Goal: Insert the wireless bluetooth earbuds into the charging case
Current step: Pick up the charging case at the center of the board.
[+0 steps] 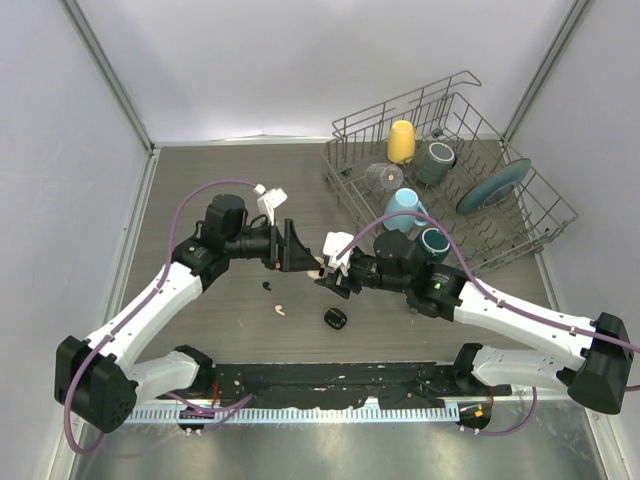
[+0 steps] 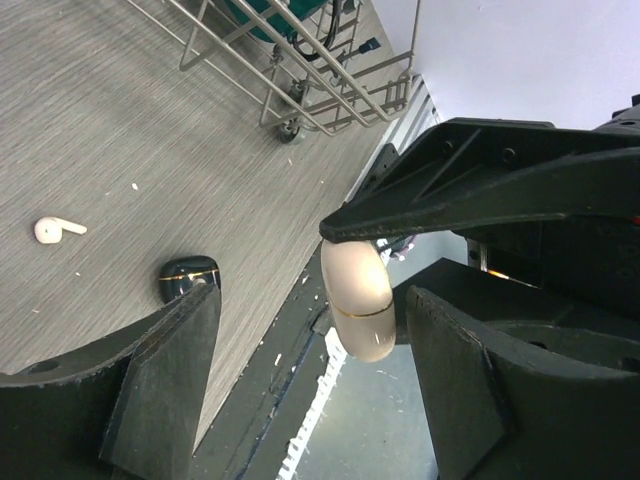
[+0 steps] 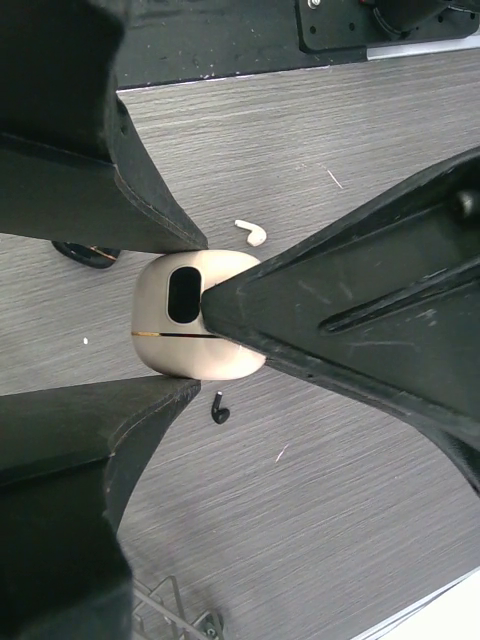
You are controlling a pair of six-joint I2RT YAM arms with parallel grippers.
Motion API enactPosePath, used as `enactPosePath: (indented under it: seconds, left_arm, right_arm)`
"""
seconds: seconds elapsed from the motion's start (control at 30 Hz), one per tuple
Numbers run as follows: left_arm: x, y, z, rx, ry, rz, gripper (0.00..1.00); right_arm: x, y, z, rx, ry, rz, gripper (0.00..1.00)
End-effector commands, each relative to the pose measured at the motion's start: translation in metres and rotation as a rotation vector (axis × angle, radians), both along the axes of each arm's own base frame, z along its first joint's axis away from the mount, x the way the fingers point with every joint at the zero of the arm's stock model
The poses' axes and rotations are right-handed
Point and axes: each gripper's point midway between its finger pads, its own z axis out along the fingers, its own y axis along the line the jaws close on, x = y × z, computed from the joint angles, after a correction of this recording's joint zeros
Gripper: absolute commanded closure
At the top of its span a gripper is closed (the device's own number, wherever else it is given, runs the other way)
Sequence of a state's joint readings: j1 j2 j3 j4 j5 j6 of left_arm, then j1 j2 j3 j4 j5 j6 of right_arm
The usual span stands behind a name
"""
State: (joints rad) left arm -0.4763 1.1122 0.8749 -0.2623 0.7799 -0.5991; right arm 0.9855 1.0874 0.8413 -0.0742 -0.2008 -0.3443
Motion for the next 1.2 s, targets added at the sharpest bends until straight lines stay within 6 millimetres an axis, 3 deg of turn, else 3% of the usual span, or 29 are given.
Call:
enactPosePath:
  seconds: [0.0,0.07,0.4,0.7,0.8,0.9,0.97,1.03,1.17]
  left_arm:
    - [0.007,-0.008,0.017,-0.024,-0.053,-0.005,0.23]
    - [0.006,-0.011,0.016,-0.022,-0.051,-0.013,0.3]
    - [0.002,-0.016,0.01,-0.018,-0.034,-0.038,0.4]
    - [-0.004,-0.017,0.007,-0.024,-0.021,-0.065,0.78]
    - [-0.004,-0.017,0.004,-0.017,-0.024,-0.063,0.99]
    - [0.0,-0.014,0.0,0.006,-0.035,-0.037,1.0]
    - [0.004,-0.012,-0.003,0.022,-0.051,-0.014,1.0]
    - [0.008,-0.011,-0.004,0.028,-0.064,0.008,1.0]
    - [0.024,-0.007,-0.001,0.036,-0.065,0.107,1.0]
  right_arm:
    - [0.001,0.008,0.026,0.083,-0.039,0.008,0.99]
    - [0.003,0.01,0.029,0.103,-0.046,0.005,0.99]
    - [0.006,0.014,0.03,0.122,-0.046,-0.003,0.99]
    - [0.009,0.015,0.029,0.125,-0.051,-0.011,0.99]
    - [0.011,0.014,0.03,0.135,-0.051,-0.031,0.99]
    - [0.021,0.011,0.036,0.172,-0.018,-0.116,0.85]
    - [0.025,0.01,0.045,0.208,0.039,-0.171,0.69]
    - [0.025,0.009,0.041,0.193,0.093,-0.201,0.33]
    - [0.024,0.002,0.046,0.2,0.15,-0.247,0.26]
